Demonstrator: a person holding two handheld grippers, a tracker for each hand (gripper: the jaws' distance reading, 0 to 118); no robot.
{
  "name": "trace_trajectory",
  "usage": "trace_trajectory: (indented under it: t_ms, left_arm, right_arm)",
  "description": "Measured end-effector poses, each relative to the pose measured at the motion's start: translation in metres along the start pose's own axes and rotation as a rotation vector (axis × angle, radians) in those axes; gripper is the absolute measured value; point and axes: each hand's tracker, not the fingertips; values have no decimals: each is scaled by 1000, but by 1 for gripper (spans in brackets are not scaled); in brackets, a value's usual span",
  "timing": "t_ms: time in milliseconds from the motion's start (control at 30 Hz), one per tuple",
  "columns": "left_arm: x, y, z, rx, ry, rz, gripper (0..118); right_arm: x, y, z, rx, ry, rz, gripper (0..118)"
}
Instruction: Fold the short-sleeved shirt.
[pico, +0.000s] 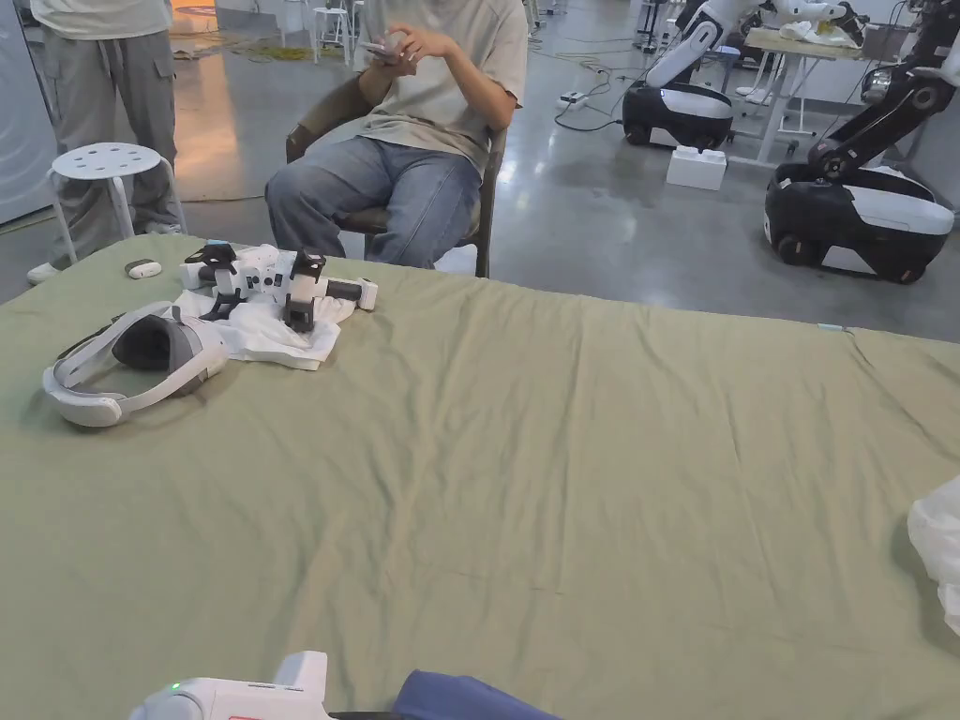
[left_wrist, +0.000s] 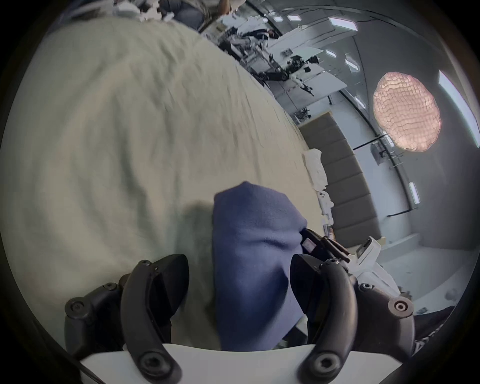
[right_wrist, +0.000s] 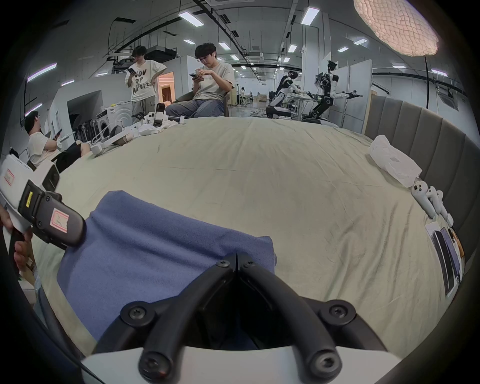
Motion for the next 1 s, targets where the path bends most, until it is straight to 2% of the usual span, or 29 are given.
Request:
trace_trajectory:
  t_ms: [133,167,200,233,300,367,433,567,667,767,867,1000]
  left_arm:
    - [-11,7,-14,-12,-117,74,82]
    - [-11,7,-19,-33,-147,90,79]
    - [-8,6,-22,-45,-155,68,70]
    - [-5,4,-26,-55,-152,62,52]
    - [-2,-3,-31,-69,-93,33,49]
    - [-7,-9,-28,-40,-117,42,43]
    - [-12,-15,-24,-14,-178,115,29]
    - [-5,-33,-16,39,-194,121,24]
    - [-10,-36,-13,65,-234,186,23]
    - [-6,-28,-5,59,-228,177,22]
    - [9,-12,20,55,-263,206,21]
    - [19,15,68,68,-250,173,21]
  right_arm:
    - [1,0,0,-1,8,-5,0]
    - [1,0,0,-1,8,-6,0]
    - [2,0,0,0,8,-7,0]
    - [2,0,0,0,7,-8,0]
    - [3,0,-1,0,1,-11,0]
    - [6,2,-2,-4,4,-22,0]
    - [5,3,-2,-4,6,-20,0]
    - [0,5,-2,-6,2,5,0]
    - [-2,3,-2,-11,4,37,0]
    - [2,11,8,-1,19,40,0]
    - [12,33,28,101,-5,76,0]
    - [37,70,45,191,-30,69,0]
